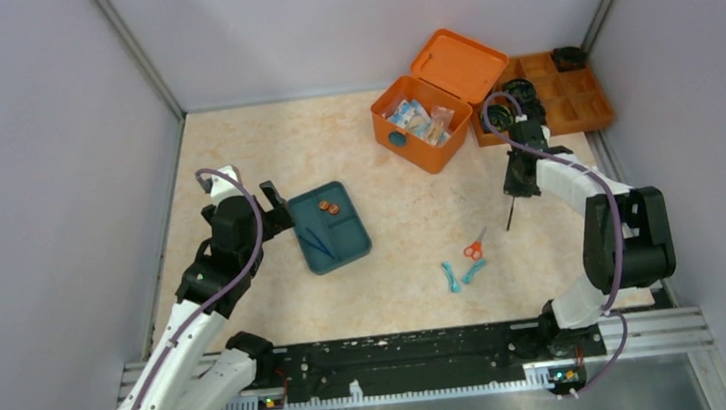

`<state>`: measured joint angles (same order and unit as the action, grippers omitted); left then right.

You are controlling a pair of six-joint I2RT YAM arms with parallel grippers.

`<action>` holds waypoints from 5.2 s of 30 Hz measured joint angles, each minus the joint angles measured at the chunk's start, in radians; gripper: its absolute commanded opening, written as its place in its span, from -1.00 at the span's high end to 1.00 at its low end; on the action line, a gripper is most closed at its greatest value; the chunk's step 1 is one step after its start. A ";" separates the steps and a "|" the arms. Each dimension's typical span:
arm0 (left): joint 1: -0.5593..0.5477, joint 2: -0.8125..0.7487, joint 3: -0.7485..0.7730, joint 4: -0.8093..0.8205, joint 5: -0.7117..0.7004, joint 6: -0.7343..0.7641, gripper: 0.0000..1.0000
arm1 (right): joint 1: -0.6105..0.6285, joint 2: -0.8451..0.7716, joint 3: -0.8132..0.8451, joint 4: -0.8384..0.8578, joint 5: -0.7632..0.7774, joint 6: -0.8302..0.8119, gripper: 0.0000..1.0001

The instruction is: Organize the medicine kit

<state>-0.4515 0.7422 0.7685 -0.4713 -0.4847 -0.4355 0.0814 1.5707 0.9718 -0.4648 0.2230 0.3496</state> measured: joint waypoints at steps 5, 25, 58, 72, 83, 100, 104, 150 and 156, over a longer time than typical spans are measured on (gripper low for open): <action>0.000 0.000 0.000 0.000 0.000 0.000 -0.98 | 0.000 0.000 0.000 0.000 0.000 0.000 1.00; 0.000 0.000 0.000 0.000 0.000 0.003 -0.98 | 0.000 -0.087 0.019 -0.026 -0.002 0.011 0.36; 0.000 0.002 0.000 0.000 0.000 0.003 -0.98 | -0.012 0.167 0.079 0.004 -0.062 0.005 1.00; 0.000 0.002 0.000 0.000 0.000 0.003 -0.98 | -0.012 0.097 0.078 -0.027 -0.063 0.006 1.00; 0.000 0.002 0.000 0.000 0.000 0.003 -0.98 | 0.085 0.059 0.099 -0.071 -0.064 0.018 1.00; 0.000 -0.035 0.000 -0.011 -0.051 -0.009 -0.98 | 0.615 0.286 0.532 -0.108 -0.099 0.135 1.00; 0.000 -0.094 0.000 -0.039 -0.118 -0.029 -0.98 | 0.714 0.419 0.709 -0.146 -0.118 0.141 1.00; 0.000 -0.253 0.052 -0.211 -0.259 -0.061 -0.98 | 0.874 0.879 1.234 -0.222 -0.305 0.138 0.96; 0.000 -0.253 0.049 -0.210 -0.259 -0.061 -0.98 | 0.874 0.882 1.227 -0.222 -0.300 0.142 0.72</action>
<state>-0.4515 0.4892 0.8173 -0.6815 -0.7433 -0.4969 0.9554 2.4531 2.1990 -0.6868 -0.0769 0.4915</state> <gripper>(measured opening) 0.989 0.094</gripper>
